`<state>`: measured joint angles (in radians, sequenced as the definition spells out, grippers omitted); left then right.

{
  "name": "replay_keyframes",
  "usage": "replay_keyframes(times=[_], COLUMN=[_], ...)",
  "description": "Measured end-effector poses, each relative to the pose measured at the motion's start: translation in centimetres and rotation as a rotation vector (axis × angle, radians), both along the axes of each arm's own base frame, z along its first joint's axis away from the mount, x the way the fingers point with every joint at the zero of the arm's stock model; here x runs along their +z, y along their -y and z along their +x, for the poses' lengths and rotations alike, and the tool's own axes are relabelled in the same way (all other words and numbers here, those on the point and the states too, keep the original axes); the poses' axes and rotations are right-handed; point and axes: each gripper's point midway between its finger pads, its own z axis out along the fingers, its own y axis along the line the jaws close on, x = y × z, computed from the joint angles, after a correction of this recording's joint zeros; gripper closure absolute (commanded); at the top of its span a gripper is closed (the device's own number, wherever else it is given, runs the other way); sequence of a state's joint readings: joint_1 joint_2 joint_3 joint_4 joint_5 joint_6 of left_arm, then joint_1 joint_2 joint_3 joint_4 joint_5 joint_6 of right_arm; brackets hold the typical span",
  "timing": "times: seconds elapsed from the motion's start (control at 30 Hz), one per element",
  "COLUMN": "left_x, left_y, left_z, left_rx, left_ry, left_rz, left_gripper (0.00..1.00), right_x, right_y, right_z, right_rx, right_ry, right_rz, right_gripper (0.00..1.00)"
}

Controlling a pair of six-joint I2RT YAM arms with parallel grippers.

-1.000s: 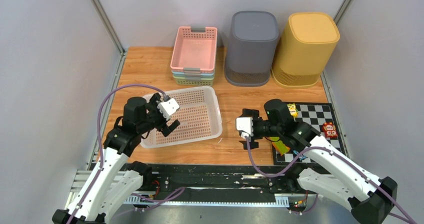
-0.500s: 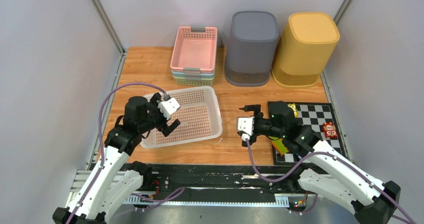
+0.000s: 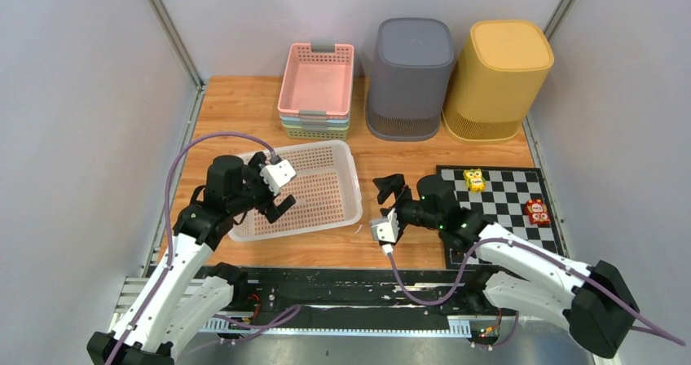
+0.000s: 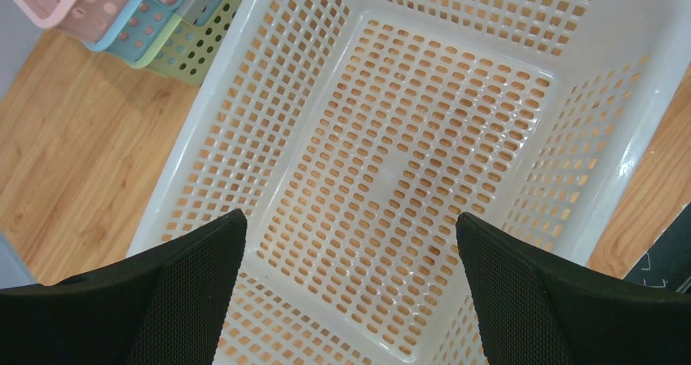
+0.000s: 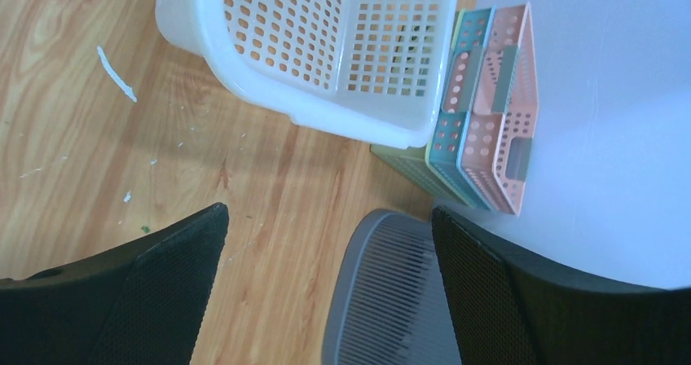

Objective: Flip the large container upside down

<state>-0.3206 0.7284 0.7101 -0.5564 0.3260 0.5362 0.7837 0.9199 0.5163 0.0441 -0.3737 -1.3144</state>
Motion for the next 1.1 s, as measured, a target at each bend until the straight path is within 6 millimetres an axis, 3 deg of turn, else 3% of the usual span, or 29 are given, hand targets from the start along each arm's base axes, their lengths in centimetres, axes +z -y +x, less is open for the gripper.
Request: replay_keyframes(times=[0.23,0.33,0.47,0.57,0.97,1.1], left_x=[0.2,0.2,0.3,0.5,0.9,0.9], left_y=[0.1,0.1,0.1,0.2,0.3,0.4], left_z=[-0.3,-0.3,-0.5,-0.7,-1.0,-1.1], left_rx=[-0.011,-0.012,-0.018,-0.026,-0.035,-0.042], left_ry=[0.007,0.004,0.006,0.012,0.025,0.024], left_rz=[-0.006,-0.005,-0.009,-0.014,-0.024,-0.026], left_gripper=[0.0,0.0,0.0,0.0,0.0,0.0], right_x=[-1.6,-2.2,-1.6,-0.9,-1.7,-2.0], right_y=[-2.4,-3.4,-4.5,-5.1,-6.7,-7.1], right_z=[1.5,2.0,2.6,2.9,2.7,2.7], right_rx=[0.109,0.146,0.171,0.178,0.209,0.21], right_ry=[0.182,0.235,0.299,0.339,0.37,0.379], right_rz=[-0.029,-0.027,0.001,0.026,0.035,0.042], right_gripper=[0.07,0.12,0.21,0.22,0.23,0.29])
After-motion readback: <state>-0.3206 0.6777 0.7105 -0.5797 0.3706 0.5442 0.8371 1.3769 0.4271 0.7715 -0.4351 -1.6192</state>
